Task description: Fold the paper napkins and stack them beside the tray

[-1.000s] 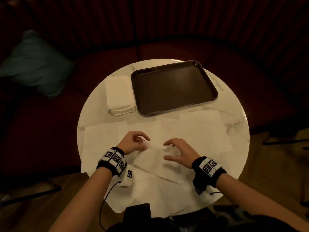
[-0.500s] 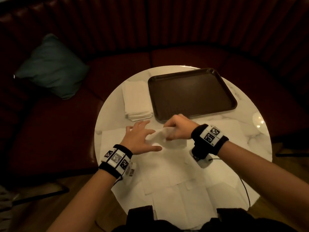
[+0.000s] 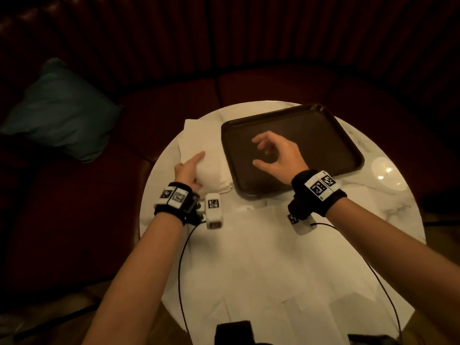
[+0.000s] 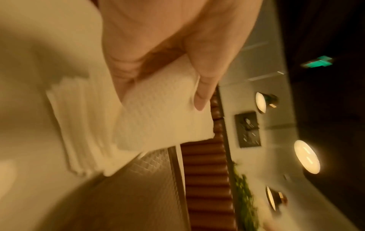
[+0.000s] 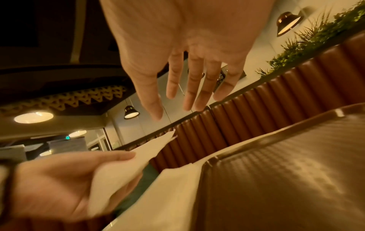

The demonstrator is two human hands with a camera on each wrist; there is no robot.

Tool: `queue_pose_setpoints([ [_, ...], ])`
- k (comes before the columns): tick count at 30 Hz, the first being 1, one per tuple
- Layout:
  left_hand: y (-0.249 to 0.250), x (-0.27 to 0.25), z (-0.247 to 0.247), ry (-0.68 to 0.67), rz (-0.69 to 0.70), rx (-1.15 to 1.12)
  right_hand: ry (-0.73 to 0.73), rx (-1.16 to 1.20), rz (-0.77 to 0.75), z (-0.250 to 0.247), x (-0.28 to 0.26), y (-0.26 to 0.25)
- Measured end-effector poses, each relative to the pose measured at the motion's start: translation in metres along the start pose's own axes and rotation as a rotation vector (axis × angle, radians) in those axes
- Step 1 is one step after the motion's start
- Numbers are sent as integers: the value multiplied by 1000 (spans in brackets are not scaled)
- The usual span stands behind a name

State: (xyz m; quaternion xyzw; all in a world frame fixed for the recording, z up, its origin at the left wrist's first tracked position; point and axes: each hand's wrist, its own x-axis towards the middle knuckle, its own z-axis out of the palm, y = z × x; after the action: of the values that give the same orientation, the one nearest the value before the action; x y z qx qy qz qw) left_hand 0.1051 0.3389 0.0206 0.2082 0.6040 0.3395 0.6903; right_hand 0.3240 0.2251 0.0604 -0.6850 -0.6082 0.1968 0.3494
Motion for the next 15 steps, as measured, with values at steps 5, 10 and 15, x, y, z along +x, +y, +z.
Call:
queue_pose_setpoints([
  [5, 5, 40, 19, 59, -123, 17, -80, 5, 87, 7, -18, 32],
  [10, -2, 58, 20, 89, -138, 149, -109, 22, 130, 12, -24, 48],
  [15, -12, 64, 6, 75, -211, 73, -101, 39, 144, 11, -23, 50],
])
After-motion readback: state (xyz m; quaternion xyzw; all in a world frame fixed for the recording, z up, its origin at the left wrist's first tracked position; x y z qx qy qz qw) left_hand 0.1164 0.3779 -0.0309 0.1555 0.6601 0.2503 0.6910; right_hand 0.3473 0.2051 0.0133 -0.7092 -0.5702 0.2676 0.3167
